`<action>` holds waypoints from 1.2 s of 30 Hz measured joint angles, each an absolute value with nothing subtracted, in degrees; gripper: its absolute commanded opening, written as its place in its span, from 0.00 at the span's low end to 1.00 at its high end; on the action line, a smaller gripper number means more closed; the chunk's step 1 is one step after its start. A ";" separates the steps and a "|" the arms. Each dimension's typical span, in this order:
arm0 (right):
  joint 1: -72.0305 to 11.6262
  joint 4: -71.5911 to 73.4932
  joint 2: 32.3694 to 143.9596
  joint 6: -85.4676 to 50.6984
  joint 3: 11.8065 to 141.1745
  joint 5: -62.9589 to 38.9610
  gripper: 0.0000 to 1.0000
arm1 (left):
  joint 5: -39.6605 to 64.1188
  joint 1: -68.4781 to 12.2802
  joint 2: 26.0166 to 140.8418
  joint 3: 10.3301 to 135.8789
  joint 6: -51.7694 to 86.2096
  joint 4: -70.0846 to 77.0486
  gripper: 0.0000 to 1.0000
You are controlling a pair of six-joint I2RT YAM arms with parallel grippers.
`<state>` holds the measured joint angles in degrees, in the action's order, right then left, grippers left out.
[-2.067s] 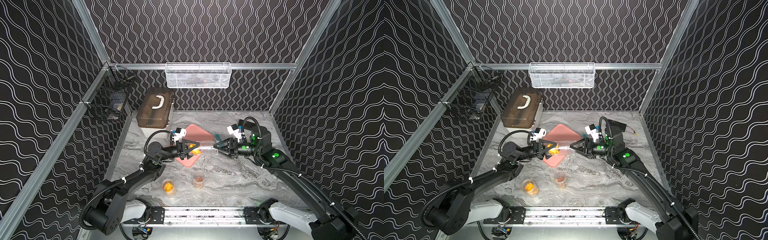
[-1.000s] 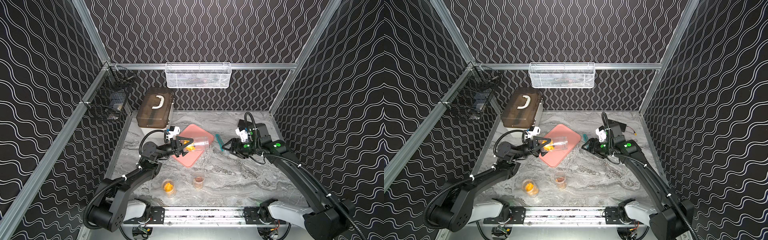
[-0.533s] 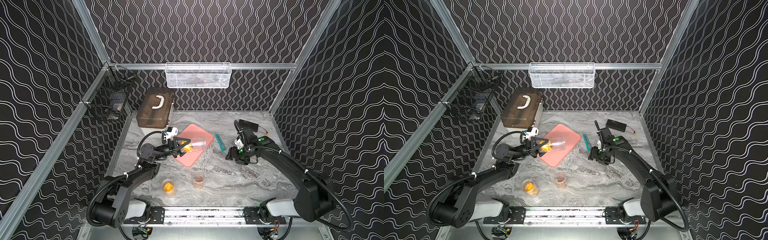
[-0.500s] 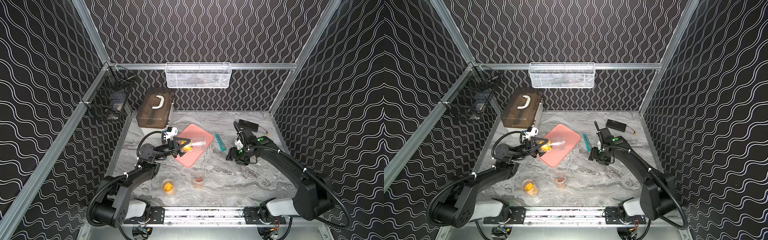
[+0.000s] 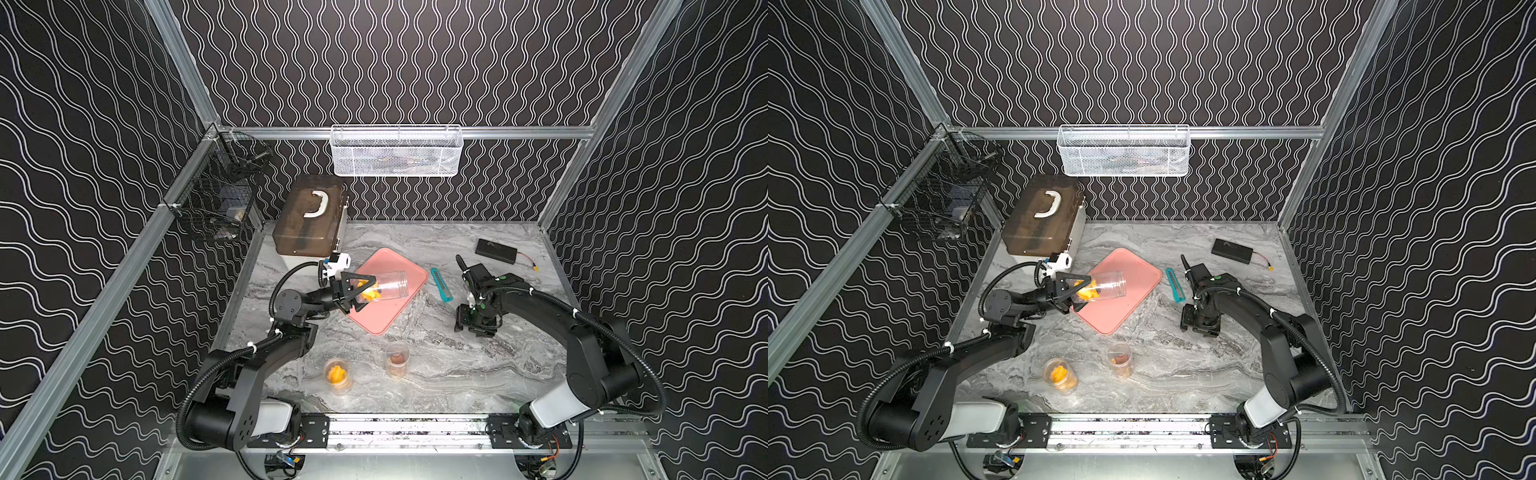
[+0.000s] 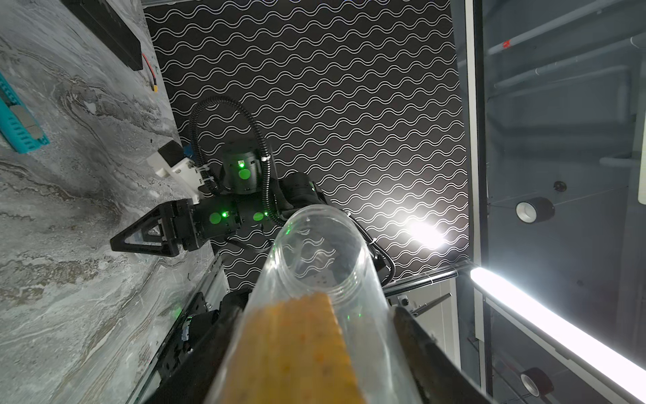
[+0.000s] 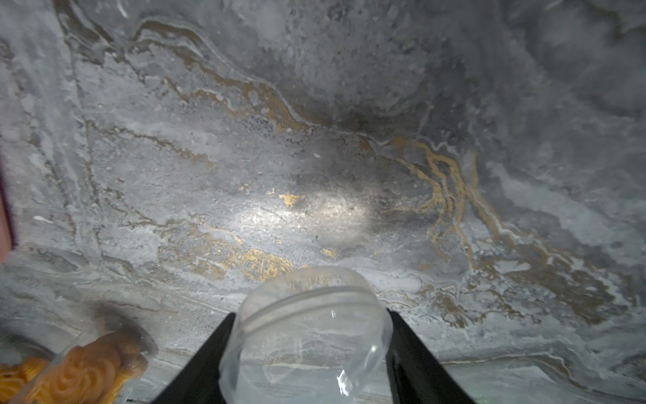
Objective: Pour the cookies out of the jar
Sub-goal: Place the lid at the center of the board.
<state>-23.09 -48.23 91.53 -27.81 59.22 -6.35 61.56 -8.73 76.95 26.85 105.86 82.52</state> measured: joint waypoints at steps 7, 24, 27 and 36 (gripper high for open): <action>-23.44 -46.81 95.18 -27.38 59.05 -4.97 0.64 | 61.73 -8.10 77.01 26.59 106.69 83.70 0.32; -23.92 -44.73 98.56 -26.94 57.10 -2.57 0.71 | 63.18 -6.46 76.53 26.11 107.11 84.40 0.32; -23.90 -44.29 98.56 -26.92 56.73 -2.79 0.79 | 63.18 -6.28 76.14 26.04 107.59 84.40 0.32; -23.92 -43.51 97.12 -26.28 56.49 -3.77 0.84 | 63.18 -6.00 75.90 25.76 108.07 84.40 0.32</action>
<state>-23.92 -43.51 97.12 -26.28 56.49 -3.77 63.18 -6.00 75.90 25.76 108.07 84.40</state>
